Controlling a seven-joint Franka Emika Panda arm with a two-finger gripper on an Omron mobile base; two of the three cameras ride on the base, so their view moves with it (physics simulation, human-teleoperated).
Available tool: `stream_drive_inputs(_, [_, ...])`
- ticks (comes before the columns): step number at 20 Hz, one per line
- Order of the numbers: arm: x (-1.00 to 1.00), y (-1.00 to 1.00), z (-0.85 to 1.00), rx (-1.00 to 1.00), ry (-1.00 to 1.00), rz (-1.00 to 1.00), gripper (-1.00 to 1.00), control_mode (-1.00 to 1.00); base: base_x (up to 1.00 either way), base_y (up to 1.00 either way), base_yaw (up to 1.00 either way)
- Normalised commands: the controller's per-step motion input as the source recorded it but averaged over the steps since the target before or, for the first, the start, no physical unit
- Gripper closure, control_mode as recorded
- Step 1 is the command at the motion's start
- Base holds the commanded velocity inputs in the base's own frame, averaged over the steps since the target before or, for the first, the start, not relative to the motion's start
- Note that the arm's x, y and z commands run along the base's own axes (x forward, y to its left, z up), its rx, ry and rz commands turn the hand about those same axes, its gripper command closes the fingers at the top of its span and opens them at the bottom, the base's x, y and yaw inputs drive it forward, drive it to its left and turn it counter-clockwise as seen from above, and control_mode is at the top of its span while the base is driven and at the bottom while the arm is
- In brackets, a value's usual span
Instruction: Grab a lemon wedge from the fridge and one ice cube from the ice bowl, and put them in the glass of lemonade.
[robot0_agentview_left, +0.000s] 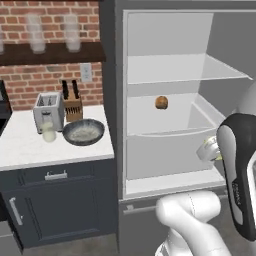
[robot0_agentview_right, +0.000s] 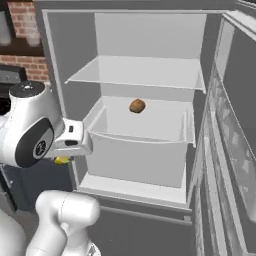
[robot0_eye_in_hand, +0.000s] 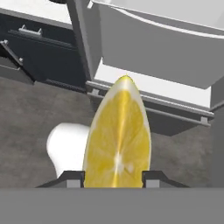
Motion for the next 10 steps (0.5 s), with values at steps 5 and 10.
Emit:
stream_drive_inputs(5, [0.00,0.00,0.00,0.00,0.00,0.00,1.00,1.00,-0.22,1.00,-0.10])
stream_drive_inputs(10, [0.00,0.00,0.00,0.00,0.00,0.00,1.00,1.00,0.09,0.94,-0.14])
